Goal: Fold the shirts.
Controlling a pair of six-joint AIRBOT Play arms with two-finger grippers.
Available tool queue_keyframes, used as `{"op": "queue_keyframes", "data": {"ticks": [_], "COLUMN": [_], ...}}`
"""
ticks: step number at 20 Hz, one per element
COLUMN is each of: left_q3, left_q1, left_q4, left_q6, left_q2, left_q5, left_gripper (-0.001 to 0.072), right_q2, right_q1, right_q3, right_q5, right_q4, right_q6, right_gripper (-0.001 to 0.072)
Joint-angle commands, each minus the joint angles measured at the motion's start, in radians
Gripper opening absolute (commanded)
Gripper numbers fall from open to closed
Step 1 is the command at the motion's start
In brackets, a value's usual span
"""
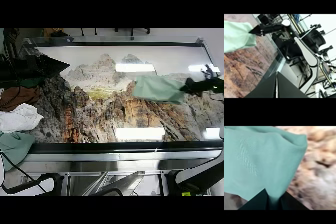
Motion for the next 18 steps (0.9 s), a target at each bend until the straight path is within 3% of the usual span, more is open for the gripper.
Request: {"op": "queue_keyframes", "data": {"ticks": [1,8,12,14,17,18], "left_q3": [0.0,0.0,0.0,0.0,0.0,0.0], "left_q1": [0.0,0.0,0.0,0.001,0.001,0.001], "left_q4": [0.001,0.001,0.0,0.0,0.0,0.0], "left_q6": [0.006,0.063,0.079,0.084,0.084,0.084], "left_q2": [0.0,0.0,0.0,0.0,0.0,0.0], "left_q5": [0.0,-0.001,0.0,0.0,-0.001,-0.001], "left_gripper": [0.0015,0.0015,0.0016,0.0015,0.0016,0.0015], "right_q2": [0.041,0.297,0.448,0.487,0.496,0.499], "right_q1": [-0.214,-0.47,-0.53,-0.528,-0.528,-0.529], "right_q3": [-0.002,-0.249,-0.56,-0.695,-0.761,-0.755], "right_q5": [0.057,0.099,0.047,-0.008,-0.032,-0.028], "right_q4": [-0.15,-0.476,-0.471,-0.395,-0.357,-0.36], "right_q6": [0.109,0.344,0.362,0.368,0.351,0.32], "right_gripper": [0.0021,0.0021,0.0022,0.0022,0.0029,0.0131]}}
